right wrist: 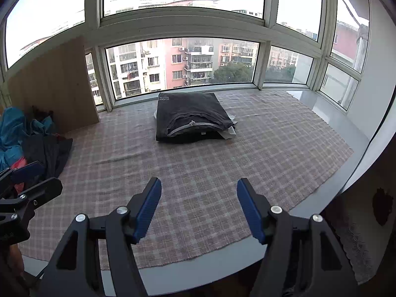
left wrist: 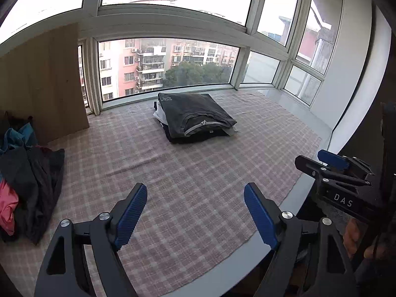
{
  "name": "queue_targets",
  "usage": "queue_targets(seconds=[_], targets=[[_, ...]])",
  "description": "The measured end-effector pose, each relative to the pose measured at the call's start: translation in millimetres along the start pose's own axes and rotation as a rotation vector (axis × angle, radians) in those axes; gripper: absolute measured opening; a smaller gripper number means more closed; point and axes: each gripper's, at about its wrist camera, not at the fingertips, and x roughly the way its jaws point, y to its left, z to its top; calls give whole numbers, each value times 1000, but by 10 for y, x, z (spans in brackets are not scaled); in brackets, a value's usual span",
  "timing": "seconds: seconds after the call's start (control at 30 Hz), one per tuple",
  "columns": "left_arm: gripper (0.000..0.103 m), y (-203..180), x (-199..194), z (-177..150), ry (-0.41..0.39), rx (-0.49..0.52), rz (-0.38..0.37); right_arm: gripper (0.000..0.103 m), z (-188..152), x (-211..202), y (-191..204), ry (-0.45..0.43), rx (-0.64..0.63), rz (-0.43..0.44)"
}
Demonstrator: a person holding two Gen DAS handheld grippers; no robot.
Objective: Fold clothes
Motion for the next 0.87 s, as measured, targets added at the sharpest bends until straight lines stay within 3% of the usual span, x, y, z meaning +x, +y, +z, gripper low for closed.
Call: queue_targets(seconds=[0.13, 0.87], targets=[[79, -4, -48, -23, -4, 7, 31, 63, -8, -10, 15, 3, -4, 2], [79, -9, -36, 5, -22, 25, 45, 63, 34, 93, 88, 24, -36, 4]])
